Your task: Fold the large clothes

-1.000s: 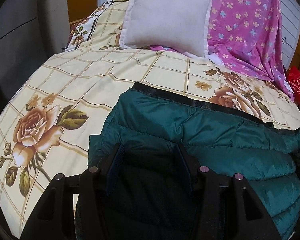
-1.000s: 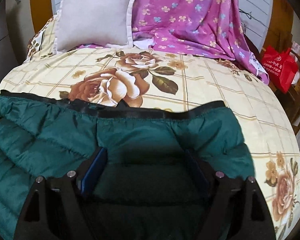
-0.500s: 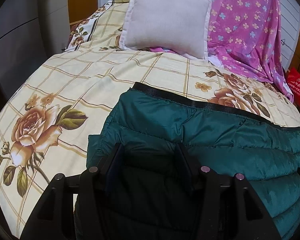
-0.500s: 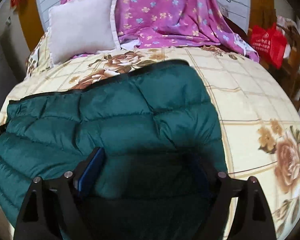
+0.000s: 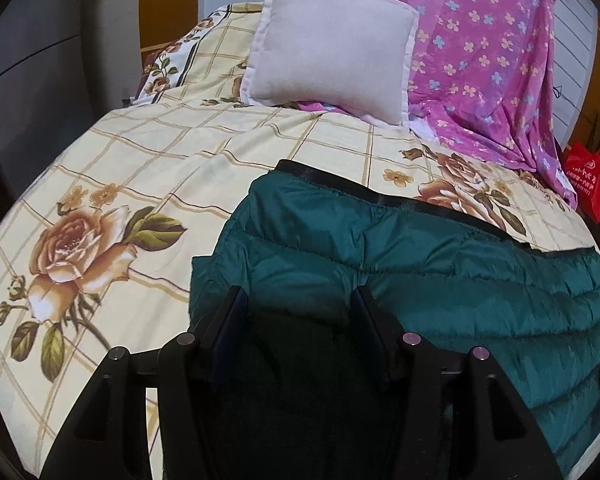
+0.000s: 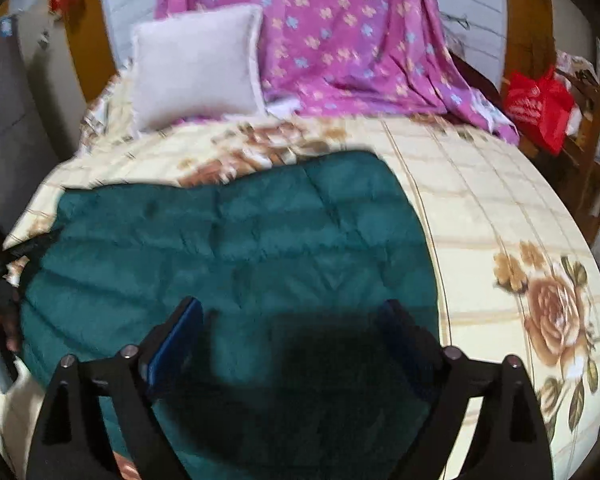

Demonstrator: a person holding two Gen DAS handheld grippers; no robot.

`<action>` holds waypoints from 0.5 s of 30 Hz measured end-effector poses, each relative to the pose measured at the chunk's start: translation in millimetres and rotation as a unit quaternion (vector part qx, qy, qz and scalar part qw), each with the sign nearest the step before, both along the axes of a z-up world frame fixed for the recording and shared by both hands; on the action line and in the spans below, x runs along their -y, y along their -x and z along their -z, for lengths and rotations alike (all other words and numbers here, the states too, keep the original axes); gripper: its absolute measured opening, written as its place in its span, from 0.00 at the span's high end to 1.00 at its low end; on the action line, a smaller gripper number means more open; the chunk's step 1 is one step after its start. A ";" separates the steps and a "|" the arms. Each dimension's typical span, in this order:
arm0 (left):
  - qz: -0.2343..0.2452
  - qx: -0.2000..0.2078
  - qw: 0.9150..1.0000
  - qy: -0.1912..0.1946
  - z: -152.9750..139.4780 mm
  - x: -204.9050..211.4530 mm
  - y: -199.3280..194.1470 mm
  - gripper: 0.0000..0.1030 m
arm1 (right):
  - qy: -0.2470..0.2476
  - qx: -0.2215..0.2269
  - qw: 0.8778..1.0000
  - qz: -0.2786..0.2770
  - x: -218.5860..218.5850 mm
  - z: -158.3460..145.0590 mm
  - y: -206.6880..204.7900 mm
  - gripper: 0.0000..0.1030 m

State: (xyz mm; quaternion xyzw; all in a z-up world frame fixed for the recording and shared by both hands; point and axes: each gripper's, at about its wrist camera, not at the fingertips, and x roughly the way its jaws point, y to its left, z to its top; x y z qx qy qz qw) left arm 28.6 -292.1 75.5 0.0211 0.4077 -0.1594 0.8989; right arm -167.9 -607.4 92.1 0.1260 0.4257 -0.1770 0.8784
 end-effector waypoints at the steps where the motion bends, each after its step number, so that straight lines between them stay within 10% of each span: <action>1: 0.001 0.002 1.000 -0.001 -1.6 -0.8 3.2 0.64 | -0.009 -0.002 1.000 0.004 1.7 8.1 -0.5 0.08; 15: 0.033 -0.036 0.995 0.082 -13.7 -48.1 34.3 0.64 | -0.031 0.024 0.999 0.011 22.8 -14.6 21.6 0.03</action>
